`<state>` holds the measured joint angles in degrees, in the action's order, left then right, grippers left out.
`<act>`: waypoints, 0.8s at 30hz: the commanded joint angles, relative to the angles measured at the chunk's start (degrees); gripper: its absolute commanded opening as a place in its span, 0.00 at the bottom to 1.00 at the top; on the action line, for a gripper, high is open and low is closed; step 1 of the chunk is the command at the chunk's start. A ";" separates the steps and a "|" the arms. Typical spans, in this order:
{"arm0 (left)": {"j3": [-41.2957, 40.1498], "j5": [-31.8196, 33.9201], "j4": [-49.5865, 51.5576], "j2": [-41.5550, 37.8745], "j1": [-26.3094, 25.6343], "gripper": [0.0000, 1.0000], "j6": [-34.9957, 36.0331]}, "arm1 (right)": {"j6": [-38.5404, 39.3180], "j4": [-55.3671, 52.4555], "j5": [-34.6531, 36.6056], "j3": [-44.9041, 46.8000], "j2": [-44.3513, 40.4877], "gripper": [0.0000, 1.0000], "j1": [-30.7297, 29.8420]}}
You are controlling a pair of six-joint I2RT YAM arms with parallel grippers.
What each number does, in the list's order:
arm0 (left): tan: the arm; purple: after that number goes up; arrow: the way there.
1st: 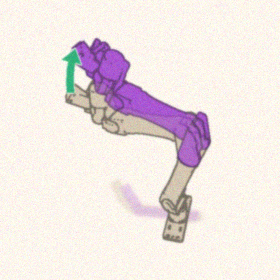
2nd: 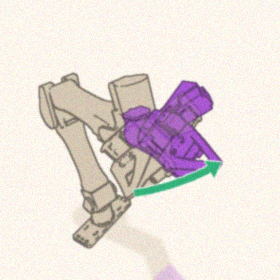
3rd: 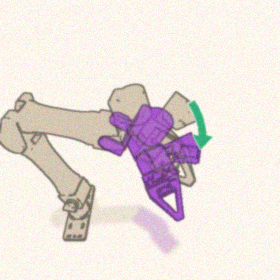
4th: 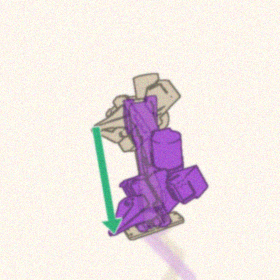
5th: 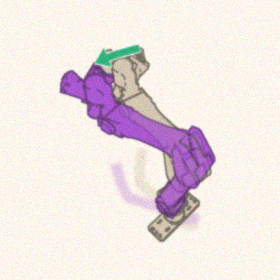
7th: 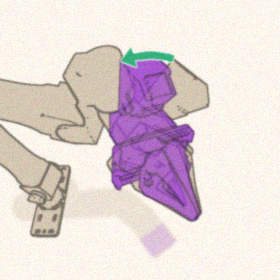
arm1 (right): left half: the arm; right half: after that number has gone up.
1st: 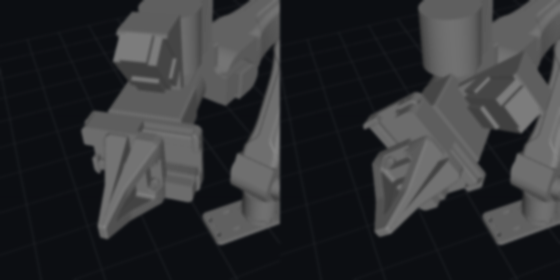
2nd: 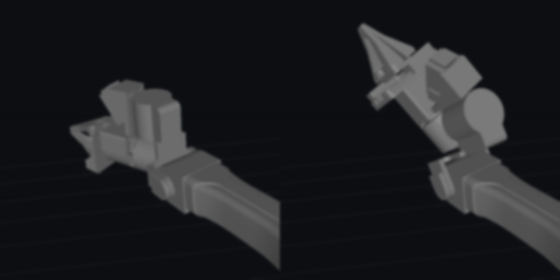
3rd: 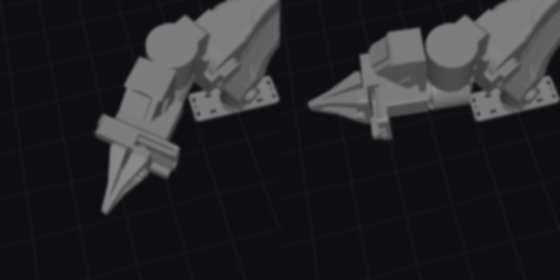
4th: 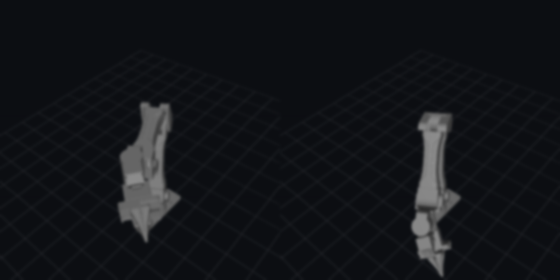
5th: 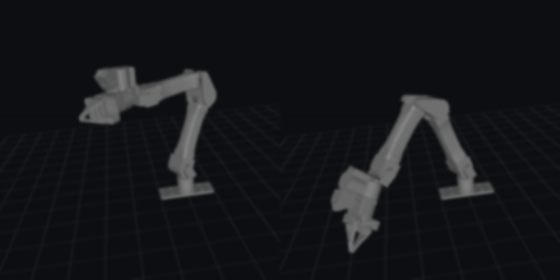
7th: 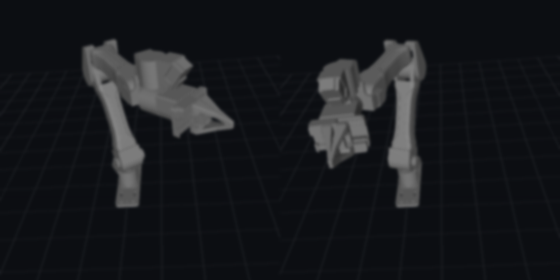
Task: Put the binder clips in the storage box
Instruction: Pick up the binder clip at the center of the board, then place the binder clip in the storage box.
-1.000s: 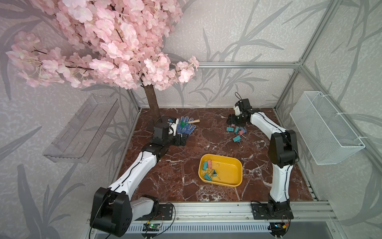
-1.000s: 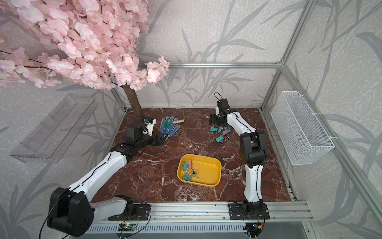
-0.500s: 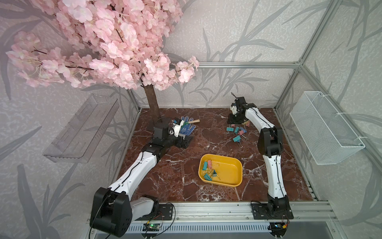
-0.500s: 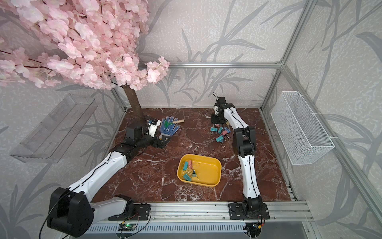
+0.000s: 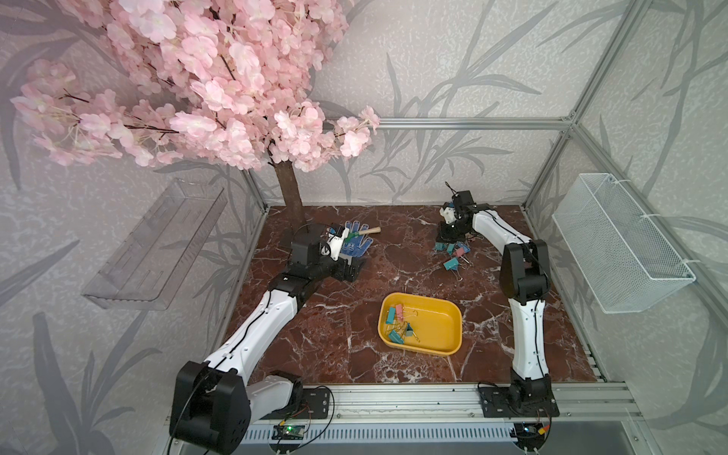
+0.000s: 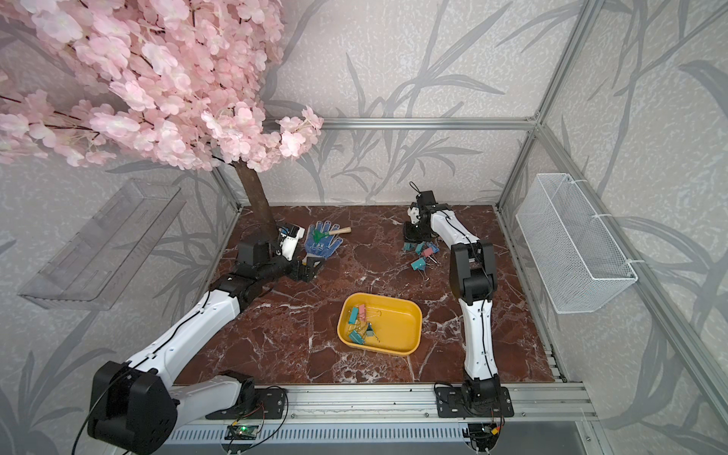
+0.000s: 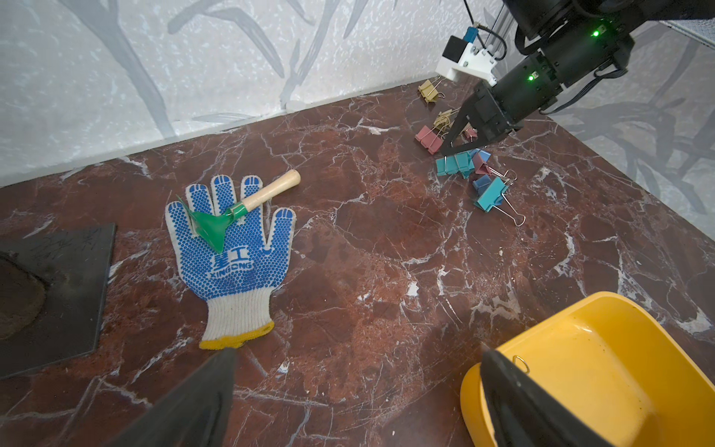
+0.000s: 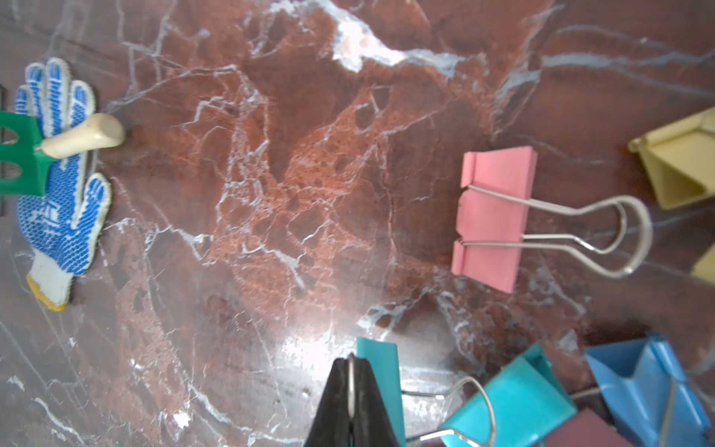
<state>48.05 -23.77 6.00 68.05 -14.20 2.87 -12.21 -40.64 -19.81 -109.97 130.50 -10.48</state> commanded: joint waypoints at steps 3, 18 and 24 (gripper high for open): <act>-0.57 -0.36 0.31 -1.14 -0.13 1.00 2.47 | -3.35 4.76 -3.48 6.04 -9.48 0.00 0.13; -9.32 -9.56 -5.26 -4.60 -11.07 1.00 15.60 | -28.19 26.85 17.63 64.49 -71.82 0.00 -20.05; -12.45 -8.73 -8.33 -8.55 -11.82 1.00 17.06 | -31.40 26.64 27.08 73.57 -77.58 0.00 -32.09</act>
<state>36.64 -32.86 0.86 61.12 -25.89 17.12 -40.73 -15.11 -0.97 -38.35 51.75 -39.99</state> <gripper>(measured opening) 0.999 0.052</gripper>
